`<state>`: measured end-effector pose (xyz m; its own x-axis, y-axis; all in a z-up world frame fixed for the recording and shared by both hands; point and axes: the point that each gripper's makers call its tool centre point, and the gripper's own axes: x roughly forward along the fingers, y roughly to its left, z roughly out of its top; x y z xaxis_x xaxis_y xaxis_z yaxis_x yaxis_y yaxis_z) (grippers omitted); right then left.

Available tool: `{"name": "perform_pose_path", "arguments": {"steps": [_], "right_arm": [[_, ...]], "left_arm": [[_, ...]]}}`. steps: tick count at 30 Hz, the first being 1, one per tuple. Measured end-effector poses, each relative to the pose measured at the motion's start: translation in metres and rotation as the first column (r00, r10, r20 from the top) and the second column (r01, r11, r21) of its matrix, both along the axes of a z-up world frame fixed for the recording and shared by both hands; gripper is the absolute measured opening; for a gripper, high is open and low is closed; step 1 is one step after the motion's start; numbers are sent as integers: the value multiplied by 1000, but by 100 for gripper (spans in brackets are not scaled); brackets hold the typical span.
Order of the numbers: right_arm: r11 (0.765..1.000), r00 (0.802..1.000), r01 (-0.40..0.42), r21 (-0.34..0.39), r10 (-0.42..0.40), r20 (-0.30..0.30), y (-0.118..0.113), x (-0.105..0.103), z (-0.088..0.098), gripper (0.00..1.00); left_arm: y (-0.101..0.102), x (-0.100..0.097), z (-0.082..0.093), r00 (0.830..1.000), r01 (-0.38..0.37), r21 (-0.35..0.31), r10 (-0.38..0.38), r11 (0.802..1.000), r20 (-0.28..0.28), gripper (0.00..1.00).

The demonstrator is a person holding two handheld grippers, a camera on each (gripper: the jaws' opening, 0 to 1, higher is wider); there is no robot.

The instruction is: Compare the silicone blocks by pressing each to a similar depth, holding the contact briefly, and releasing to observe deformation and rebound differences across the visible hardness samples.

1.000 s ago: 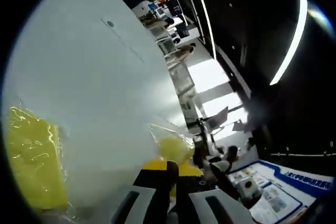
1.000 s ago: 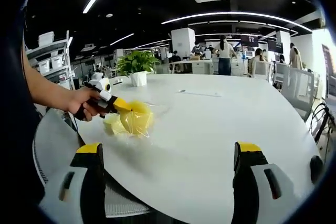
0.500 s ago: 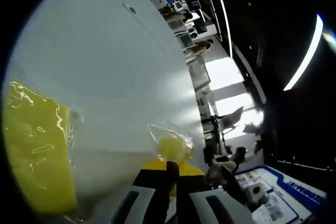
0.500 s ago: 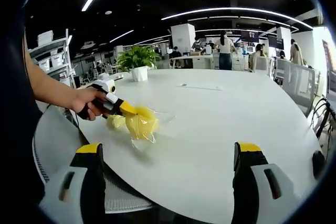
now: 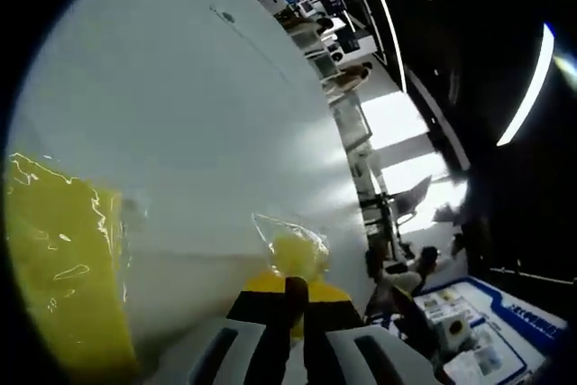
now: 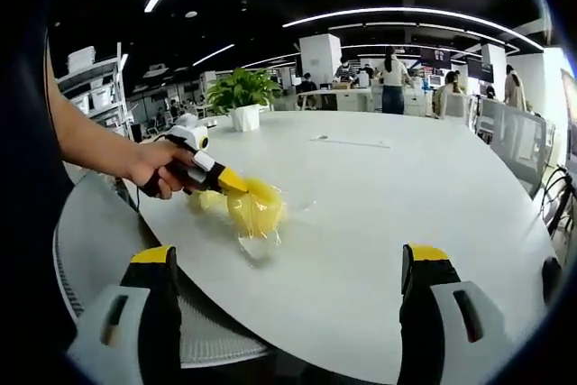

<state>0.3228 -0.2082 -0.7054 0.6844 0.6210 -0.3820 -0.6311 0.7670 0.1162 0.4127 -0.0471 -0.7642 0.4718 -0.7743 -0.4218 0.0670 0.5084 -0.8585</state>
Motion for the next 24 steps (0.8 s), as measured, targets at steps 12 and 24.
{"name": "perform_pose_path", "arguments": {"steps": [12, 24], "right_arm": [[999, 1000, 11, 38, -11, 9, -2, 2, 4, 96], [999, 1000, 18, 39, -18, 16, -3, 2, 6, 96]], "left_arm": [[6, 3, -15, 993, 42, 197, -63, 980, 100, 4], [8, 2, -23, 956, 125, 380, -213, 917, 201, 5]]}}
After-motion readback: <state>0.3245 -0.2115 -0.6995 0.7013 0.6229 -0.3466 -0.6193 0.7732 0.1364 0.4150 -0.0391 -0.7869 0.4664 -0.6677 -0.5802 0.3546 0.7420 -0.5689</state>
